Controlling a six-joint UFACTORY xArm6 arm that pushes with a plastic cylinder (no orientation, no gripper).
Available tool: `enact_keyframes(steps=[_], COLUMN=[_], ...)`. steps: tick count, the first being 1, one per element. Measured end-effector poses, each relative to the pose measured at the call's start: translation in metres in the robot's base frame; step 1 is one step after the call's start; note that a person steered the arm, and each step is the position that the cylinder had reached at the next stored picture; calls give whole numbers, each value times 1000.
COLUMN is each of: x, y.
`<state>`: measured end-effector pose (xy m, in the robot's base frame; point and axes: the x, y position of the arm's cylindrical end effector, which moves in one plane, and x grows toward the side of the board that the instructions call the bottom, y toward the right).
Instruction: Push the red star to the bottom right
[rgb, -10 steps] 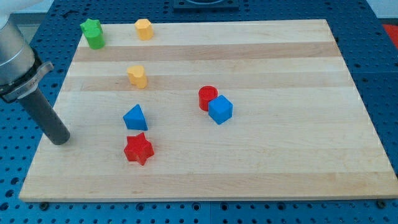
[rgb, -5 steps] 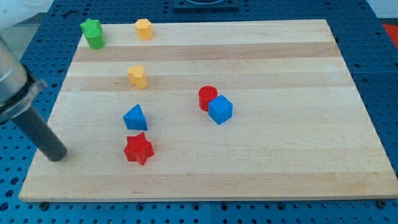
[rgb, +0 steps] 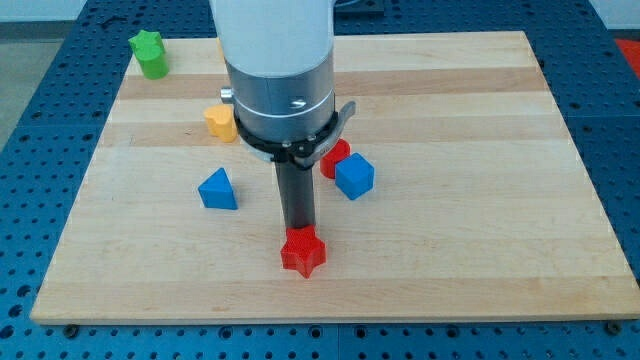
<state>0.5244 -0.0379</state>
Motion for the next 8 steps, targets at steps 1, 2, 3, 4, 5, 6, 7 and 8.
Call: enact_keyframes(steps=[1,2,3,4,5,6,7,8], x=[0,26,48,50,51,45,37,36], y=[-22,-28,-28,-32,-34,13,67,81])
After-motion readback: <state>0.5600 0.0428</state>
